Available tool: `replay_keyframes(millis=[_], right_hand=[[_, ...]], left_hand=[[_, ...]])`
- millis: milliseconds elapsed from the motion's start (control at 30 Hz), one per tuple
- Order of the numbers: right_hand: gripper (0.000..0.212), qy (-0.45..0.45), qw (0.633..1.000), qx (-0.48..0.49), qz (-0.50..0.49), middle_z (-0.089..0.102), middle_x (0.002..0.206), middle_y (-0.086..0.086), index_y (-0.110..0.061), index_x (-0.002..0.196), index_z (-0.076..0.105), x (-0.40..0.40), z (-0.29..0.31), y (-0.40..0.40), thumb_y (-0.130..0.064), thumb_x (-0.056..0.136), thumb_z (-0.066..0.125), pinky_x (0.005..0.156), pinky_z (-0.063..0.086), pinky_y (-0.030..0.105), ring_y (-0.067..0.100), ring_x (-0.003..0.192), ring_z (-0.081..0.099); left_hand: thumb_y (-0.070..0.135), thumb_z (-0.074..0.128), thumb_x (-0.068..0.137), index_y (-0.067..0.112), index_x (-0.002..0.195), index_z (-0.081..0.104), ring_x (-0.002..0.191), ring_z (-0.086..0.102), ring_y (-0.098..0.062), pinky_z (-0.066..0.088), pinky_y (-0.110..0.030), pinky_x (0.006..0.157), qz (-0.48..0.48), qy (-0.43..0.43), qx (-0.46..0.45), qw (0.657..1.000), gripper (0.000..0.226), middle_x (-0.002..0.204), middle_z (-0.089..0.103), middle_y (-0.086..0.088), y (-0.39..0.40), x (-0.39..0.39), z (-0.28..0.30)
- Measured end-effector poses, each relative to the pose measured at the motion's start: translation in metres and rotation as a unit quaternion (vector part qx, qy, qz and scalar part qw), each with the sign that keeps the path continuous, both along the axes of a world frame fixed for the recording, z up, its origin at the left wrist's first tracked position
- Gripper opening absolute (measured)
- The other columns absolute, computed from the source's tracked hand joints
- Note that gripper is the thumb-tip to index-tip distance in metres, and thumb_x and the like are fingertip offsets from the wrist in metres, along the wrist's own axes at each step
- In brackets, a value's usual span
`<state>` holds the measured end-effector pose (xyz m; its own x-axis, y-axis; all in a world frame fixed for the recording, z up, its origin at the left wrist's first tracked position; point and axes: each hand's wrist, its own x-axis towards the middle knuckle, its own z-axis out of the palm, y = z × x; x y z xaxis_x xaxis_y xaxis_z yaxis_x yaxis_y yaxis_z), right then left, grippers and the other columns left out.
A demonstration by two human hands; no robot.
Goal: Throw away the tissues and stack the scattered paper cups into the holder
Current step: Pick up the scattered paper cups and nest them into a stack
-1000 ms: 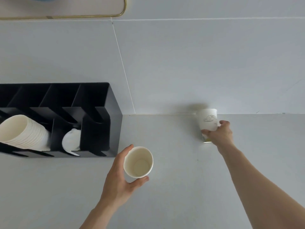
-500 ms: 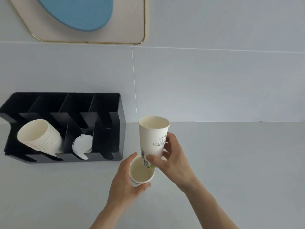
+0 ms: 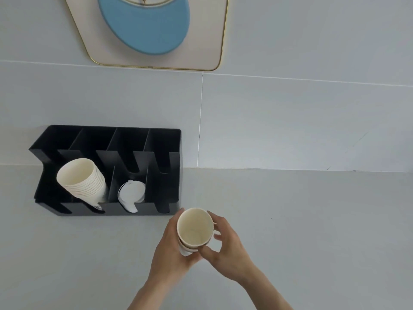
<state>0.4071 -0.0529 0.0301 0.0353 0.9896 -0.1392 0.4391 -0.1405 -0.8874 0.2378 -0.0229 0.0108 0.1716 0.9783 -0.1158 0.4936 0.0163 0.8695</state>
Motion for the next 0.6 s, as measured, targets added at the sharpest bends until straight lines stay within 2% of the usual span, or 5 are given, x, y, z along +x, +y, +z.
replay_keyframes(millis=[100, 200, 333, 433, 600], right_hand=[[0.082, 0.019, 0.999, -0.036, 0.017, 0.045, 0.143, -0.023, -0.034, 0.148, 0.038, 0.005, 0.006, 0.001, -0.039, 0.077, 0.078, 0.103, 0.047, 0.028, -0.004, 0.128, 0.048], [0.071, 0.046, 0.997, -0.065, -0.001, 0.051, 0.14, -0.02, -0.035, 0.144, 0.045, 0.009, 0.01, 0.005, -0.045, 0.081, 0.076, 0.1, 0.052, 0.032, -0.001, 0.123, 0.054], [0.043, 0.082, 0.991, -0.099, -0.029, 0.062, 0.127, -0.014, -0.037, 0.134, 0.057, 0.012, 0.011, 0.011, -0.037, 0.093, 0.069, 0.089, 0.057, 0.029, 0.001, 0.106, 0.065], [0.033, 0.105, 0.987, -0.117, -0.041, 0.068, 0.119, -0.012, -0.037, 0.127, 0.063, 0.012, 0.01, 0.015, -0.029, 0.095, 0.066, 0.089, 0.059, 0.035, 0.006, 0.1, 0.067], [0.029, 0.134, 0.979, -0.142, -0.065, 0.073, 0.11, -0.004, -0.03, 0.122, 0.068, 0.014, 0.008, 0.021, -0.019, 0.095, 0.065, 0.078, 0.062, 0.032, 0.013, 0.095, 0.071]], left_hand=[[0.056, 0.09, 0.05, 0.049, 0.144, 0.021, 0.124, 0.05, -0.002, 0.048, -0.023, 0.089, -0.024, 0.003, -0.01, 1.0, 0.118, 0.142, 0.046, 0.023, 0.0, -0.007, -0.001], [0.052, 0.092, 0.051, 0.051, 0.145, 0.017, 0.126, 0.047, -0.003, 0.046, -0.027, 0.094, -0.041, -0.014, -0.036, 0.998, 0.12, 0.144, 0.04, 0.025, 0.0, -0.015, -0.001], [0.068, 0.075, 0.065, 0.049, 0.139, 0.035, 0.122, 0.053, 0.0, 0.046, -0.035, 0.103, -0.005, -0.095, -0.091, 0.991, 0.086, 0.136, 0.052, 0.024, 0.001, -0.024, 0.009], [0.072, 0.061, 0.068, 0.046, 0.129, 0.049, 0.112, 0.059, 0.002, 0.049, -0.029, 0.093, 0.034, -0.108, -0.123, 0.986, 0.067, 0.127, 0.061, 0.017, 0.009, -0.03, 0.02], [0.038, 0.065, 0.087, 0.035, 0.118, 0.057, 0.097, 0.068, -0.013, 0.06, -0.035, 0.075, 0.095, -0.102, -0.186, 0.973, 0.032, 0.114, 0.066, 0.004, 0.019, -0.037, 0.032]])
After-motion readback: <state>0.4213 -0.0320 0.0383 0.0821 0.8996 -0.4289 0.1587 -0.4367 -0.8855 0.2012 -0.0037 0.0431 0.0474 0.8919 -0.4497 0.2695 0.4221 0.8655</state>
